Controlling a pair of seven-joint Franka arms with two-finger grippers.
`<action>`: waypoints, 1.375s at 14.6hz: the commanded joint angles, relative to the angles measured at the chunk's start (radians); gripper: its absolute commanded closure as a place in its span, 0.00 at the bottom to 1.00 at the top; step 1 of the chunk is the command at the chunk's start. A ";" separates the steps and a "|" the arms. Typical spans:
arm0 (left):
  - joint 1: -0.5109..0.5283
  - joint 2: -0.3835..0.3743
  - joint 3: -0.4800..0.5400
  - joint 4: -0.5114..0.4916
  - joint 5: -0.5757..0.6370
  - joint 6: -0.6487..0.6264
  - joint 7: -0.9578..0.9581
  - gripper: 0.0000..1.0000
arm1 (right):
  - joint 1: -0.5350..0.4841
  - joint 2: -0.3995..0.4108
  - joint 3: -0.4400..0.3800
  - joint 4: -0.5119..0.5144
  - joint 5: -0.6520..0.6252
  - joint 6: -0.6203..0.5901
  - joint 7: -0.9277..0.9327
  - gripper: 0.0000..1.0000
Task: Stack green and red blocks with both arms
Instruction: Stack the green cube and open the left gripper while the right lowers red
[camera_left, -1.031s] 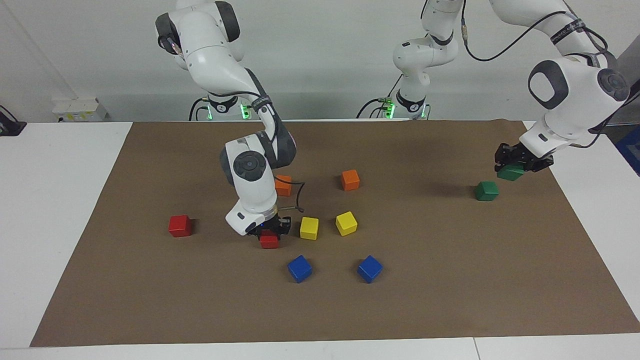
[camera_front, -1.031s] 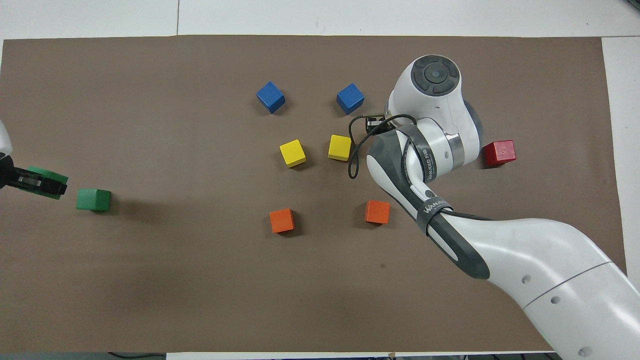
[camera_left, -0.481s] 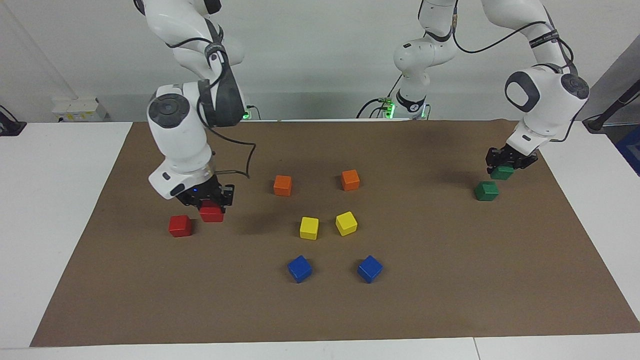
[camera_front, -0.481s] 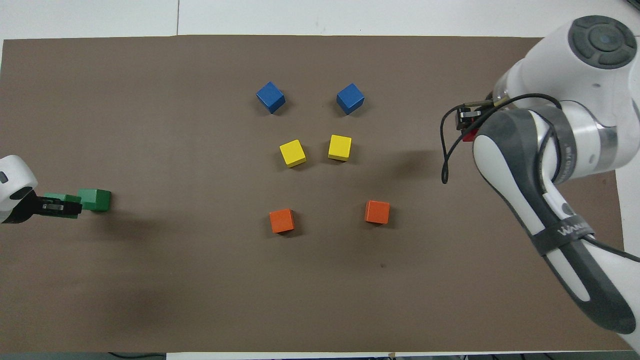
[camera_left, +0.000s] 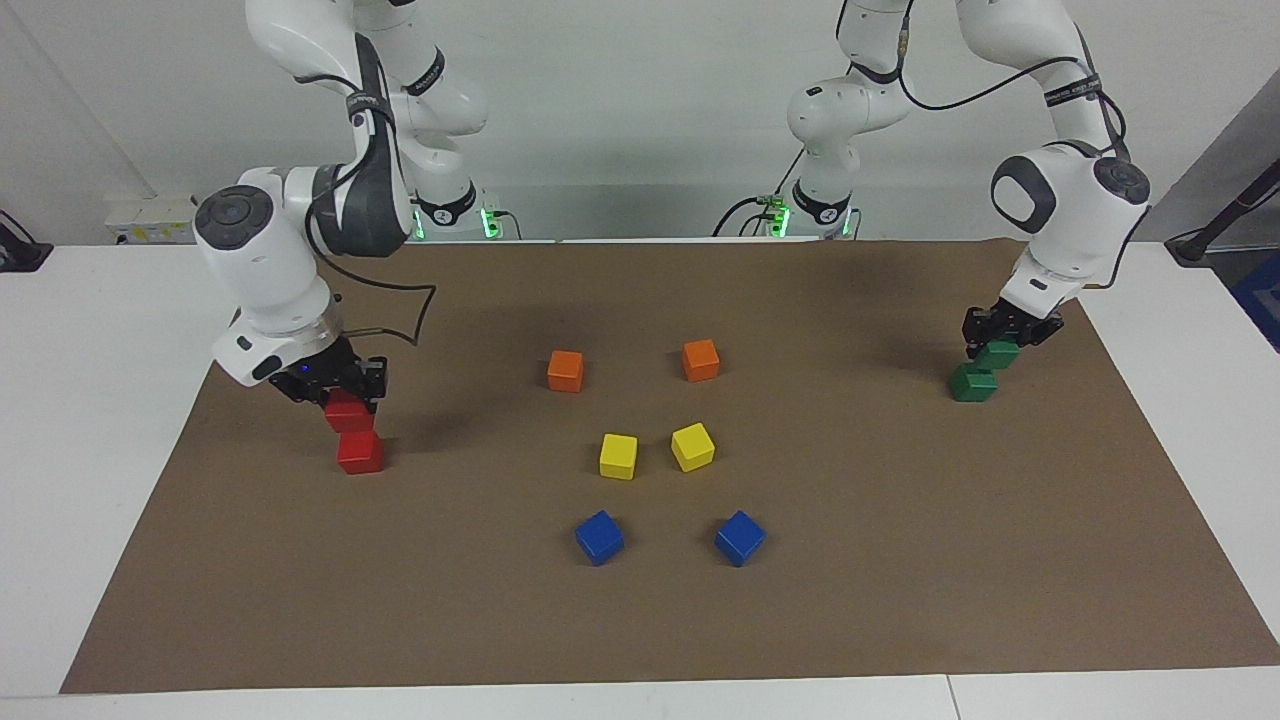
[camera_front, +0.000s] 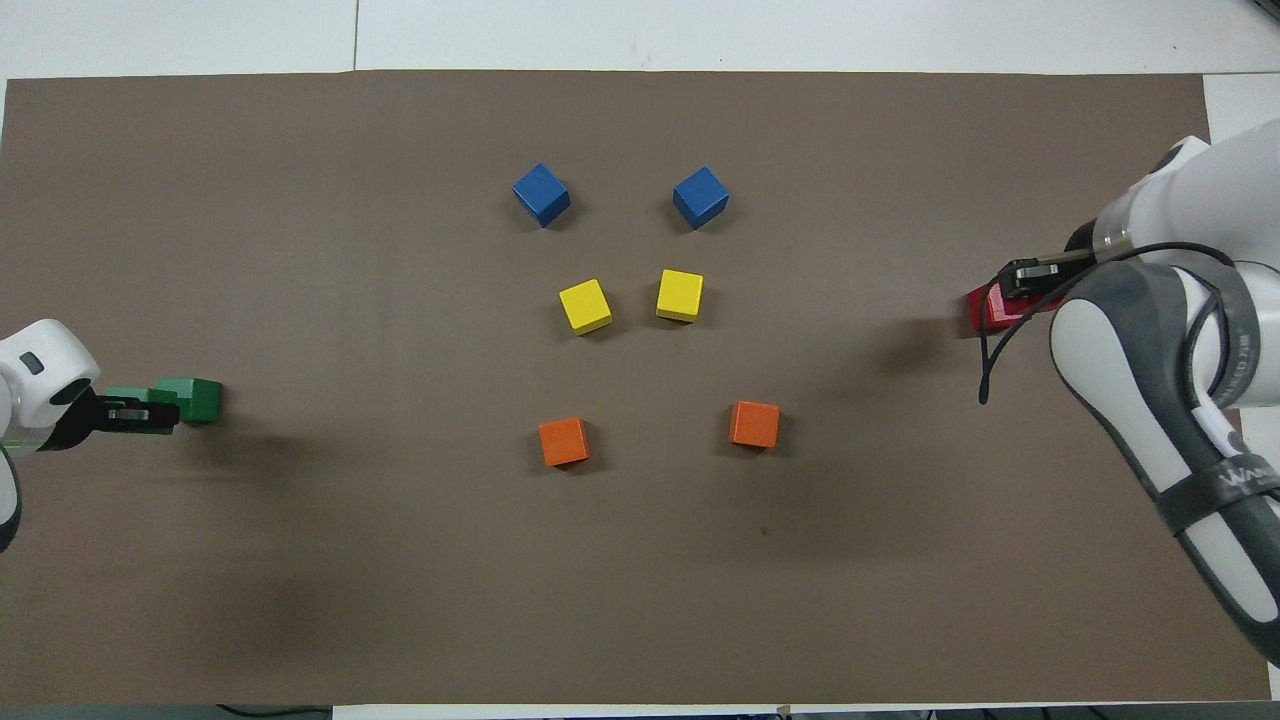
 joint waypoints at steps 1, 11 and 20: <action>-0.015 0.010 0.005 -0.030 -0.011 0.064 -0.033 1.00 | -0.062 -0.036 0.013 -0.047 0.044 0.033 -0.065 1.00; -0.027 0.023 0.005 -0.051 -0.011 0.127 -0.122 1.00 | -0.039 0.051 0.013 -0.062 0.045 0.202 -0.007 1.00; -0.046 0.044 0.005 -0.050 -0.011 0.153 -0.051 0.01 | -0.039 0.047 0.013 -0.122 0.045 0.230 0.005 1.00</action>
